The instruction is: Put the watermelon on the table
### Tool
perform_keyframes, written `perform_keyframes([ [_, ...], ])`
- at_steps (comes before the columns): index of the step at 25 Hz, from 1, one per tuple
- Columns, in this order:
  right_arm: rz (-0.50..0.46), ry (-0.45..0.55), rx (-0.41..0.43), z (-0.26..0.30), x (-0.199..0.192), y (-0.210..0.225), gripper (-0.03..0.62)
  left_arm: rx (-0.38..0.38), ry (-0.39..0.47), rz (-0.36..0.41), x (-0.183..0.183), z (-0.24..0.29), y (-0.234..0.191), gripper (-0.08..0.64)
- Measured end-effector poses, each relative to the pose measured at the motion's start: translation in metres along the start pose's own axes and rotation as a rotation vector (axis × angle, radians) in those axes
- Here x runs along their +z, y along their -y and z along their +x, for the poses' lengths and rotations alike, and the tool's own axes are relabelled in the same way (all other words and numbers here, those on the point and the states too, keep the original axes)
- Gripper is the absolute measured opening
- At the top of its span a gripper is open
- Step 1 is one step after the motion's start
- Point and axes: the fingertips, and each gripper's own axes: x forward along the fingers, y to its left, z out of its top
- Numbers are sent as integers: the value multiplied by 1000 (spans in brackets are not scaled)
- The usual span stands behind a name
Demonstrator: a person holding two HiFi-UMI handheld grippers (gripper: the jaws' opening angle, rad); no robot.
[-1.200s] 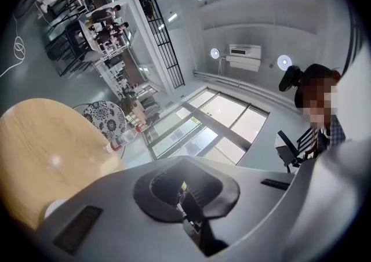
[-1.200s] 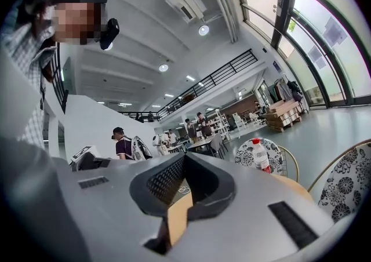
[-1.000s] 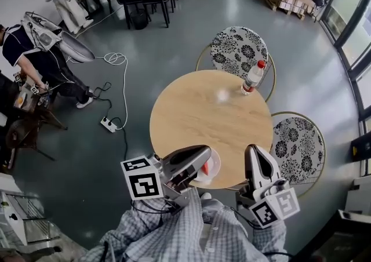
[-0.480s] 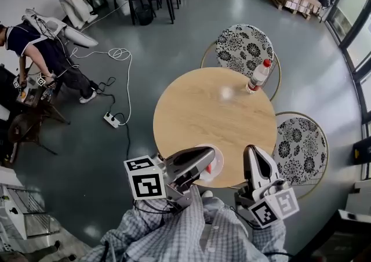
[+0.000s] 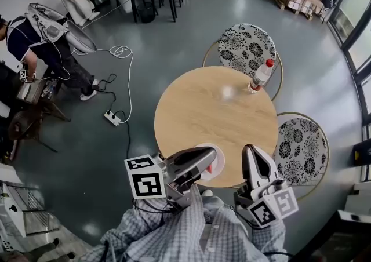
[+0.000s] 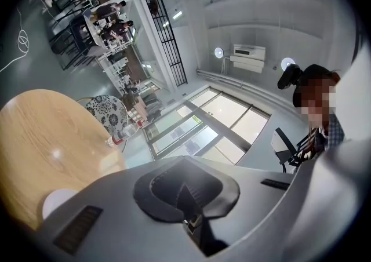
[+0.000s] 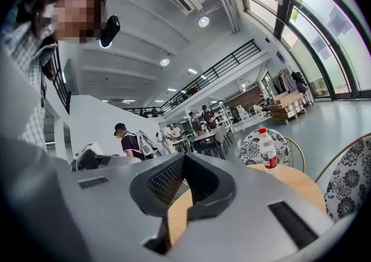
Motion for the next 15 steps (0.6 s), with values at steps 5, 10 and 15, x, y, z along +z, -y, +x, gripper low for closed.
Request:
perform_keyframes([
  [5,3,-2,-9,-1,0,0,6,-3,-6,-1,0,1,0,6],
  [10,5,-5,-10,-2,-2,4,6,0,-10,-1,-2,3,-2,6],
  [15,4,-12,0,-1,-4,0,6,4,-6,-5,-2,0,-3,6],
])
